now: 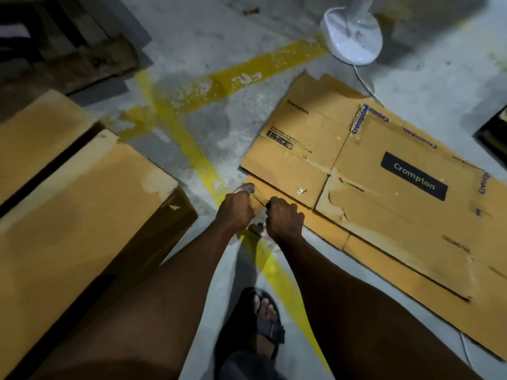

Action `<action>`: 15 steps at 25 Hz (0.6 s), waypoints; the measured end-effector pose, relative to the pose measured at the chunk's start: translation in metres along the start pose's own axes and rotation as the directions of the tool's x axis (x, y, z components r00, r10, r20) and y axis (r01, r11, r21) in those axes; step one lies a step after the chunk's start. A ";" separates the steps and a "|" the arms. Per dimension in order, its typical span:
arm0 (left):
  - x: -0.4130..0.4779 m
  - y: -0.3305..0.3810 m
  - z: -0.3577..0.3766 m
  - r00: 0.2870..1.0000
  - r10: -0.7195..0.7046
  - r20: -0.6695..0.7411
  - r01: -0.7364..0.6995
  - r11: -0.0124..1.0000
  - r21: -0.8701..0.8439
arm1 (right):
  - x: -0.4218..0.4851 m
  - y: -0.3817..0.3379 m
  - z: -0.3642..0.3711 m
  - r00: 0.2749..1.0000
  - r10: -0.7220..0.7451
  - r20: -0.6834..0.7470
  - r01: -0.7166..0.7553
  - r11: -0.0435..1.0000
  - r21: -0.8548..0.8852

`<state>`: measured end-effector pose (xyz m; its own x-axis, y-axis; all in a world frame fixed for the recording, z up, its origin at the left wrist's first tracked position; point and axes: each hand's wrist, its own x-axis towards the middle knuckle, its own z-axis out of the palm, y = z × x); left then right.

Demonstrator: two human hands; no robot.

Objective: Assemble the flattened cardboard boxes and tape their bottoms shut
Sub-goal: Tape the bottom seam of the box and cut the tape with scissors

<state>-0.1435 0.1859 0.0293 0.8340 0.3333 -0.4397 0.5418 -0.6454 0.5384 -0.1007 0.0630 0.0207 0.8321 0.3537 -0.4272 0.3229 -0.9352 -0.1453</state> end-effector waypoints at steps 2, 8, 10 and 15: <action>-0.024 0.013 -0.029 0.999 0.014 -0.039 -0.015 1.000 -0.024 | -0.014 -0.008 -0.032 0.997 -0.063 -0.052 0.061 0.997 -0.036; -0.128 0.068 -0.156 0.977 0.084 -0.194 -0.112 0.984 -0.141 | -0.074 -0.054 -0.170 0.935 -0.254 -0.248 0.229 0.965 -0.126; -0.179 0.063 -0.207 0.960 0.077 -0.268 -0.119 0.982 -0.144 | -0.108 -0.089 -0.204 0.884 -0.347 -0.314 0.336 0.937 -0.090; -0.341 -0.027 -0.310 0.847 -0.083 -0.525 -0.065 0.964 -0.257 | -0.223 -0.226 -0.226 0.694 -0.619 -0.367 0.683 0.728 0.063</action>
<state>-0.4101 0.3026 0.3881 0.7163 0.6966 -0.0398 0.4950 -0.4672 0.7326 -0.2573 0.1992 0.3505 0.5429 0.8310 0.1212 0.7750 -0.4403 -0.4533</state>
